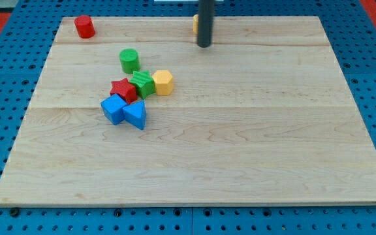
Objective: Move the blue cube towards the center right
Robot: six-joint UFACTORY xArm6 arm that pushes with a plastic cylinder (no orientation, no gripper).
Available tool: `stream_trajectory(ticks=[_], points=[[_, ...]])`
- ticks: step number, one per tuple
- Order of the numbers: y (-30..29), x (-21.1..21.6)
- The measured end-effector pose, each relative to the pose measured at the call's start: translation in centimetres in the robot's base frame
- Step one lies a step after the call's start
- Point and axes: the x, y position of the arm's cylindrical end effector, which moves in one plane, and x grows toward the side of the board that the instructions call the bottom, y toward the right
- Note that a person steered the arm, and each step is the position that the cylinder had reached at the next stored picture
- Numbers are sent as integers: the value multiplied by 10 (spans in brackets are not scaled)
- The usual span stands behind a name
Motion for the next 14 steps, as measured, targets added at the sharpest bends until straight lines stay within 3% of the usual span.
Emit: stream_trajectory(ticks=[2,3,4,5,8,9,11,13,14], points=[[-178,-3],[-232,74],[-250,158],[-183,162],[-163,179],[-95,155],[-123,182],[96,141],[92,153]])
